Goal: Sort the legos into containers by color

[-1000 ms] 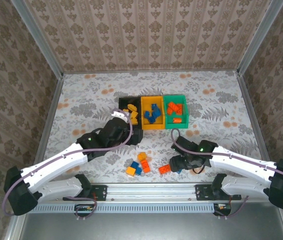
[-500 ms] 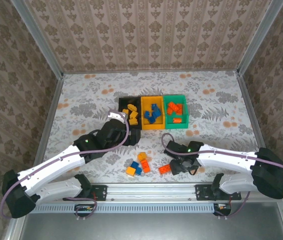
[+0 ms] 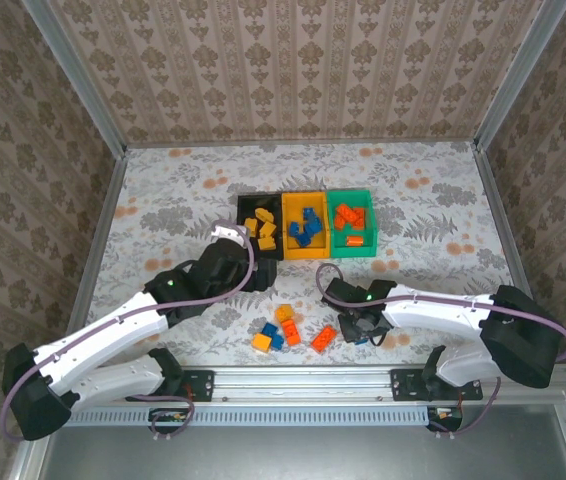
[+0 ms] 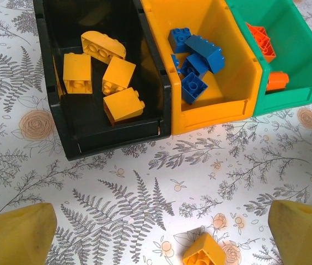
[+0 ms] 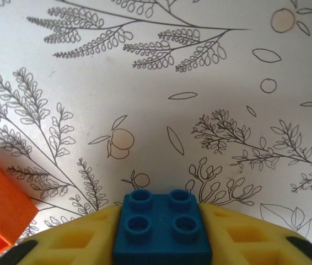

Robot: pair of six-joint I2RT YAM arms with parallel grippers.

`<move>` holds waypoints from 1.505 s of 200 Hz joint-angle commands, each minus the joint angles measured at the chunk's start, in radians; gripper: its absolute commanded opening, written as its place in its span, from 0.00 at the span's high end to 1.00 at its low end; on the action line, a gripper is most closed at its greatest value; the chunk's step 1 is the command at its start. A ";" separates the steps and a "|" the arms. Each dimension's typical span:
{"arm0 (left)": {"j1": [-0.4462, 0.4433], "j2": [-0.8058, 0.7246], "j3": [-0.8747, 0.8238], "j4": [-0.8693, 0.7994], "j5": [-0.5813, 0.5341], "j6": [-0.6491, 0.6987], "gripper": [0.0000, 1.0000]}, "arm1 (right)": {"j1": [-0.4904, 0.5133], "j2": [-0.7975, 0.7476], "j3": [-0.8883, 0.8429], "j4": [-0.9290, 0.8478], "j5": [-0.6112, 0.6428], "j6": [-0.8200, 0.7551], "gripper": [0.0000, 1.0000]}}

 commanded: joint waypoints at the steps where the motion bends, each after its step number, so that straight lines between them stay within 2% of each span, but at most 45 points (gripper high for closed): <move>1: 0.008 -0.019 -0.020 -0.024 0.005 -0.017 0.00 | -0.022 -0.032 0.033 -0.024 0.002 -0.010 0.66; 32: 0.009 -0.021 -0.031 -0.023 0.012 -0.020 0.00 | -0.088 -0.111 0.106 -0.075 0.023 -0.043 0.69; 66: 0.008 -0.037 -0.050 -0.026 0.018 -0.028 0.00 | -0.230 -0.119 0.258 -0.073 0.051 -0.117 0.70; 90: 0.009 -0.054 -0.068 -0.034 0.023 -0.039 0.00 | -0.326 -0.036 0.380 -0.002 0.093 -0.143 0.69; 111: 0.007 -0.064 -0.075 -0.048 0.026 -0.049 0.00 | -0.406 0.098 0.473 0.054 0.122 -0.141 0.69; 136: 0.004 -0.076 -0.077 -0.066 0.031 -0.051 0.00 | -0.451 0.247 0.585 0.077 0.157 -0.152 0.69; 161: 0.000 -0.088 -0.081 -0.076 0.038 -0.054 0.00 | -0.451 0.332 0.673 0.077 0.151 -0.170 0.69; 206: -0.003 -0.093 -0.099 -0.063 0.052 -0.059 0.00 | -0.385 0.329 0.753 0.089 0.132 -0.209 0.69; 237: -0.005 -0.084 -0.101 -0.057 0.056 -0.060 0.00 | -0.348 0.442 0.845 0.087 0.080 -0.215 0.67; 284: -0.013 -0.074 -0.095 -0.081 0.056 -0.052 0.00 | -0.345 0.615 0.990 0.075 0.057 -0.214 0.65; 295: -0.014 -0.069 -0.093 -0.086 0.055 -0.050 0.00 | -0.345 0.647 1.030 0.055 0.060 -0.216 0.63; 301: -0.013 -0.067 -0.094 -0.086 0.057 -0.049 0.00 | -0.343 0.657 1.048 0.048 0.059 -0.220 0.59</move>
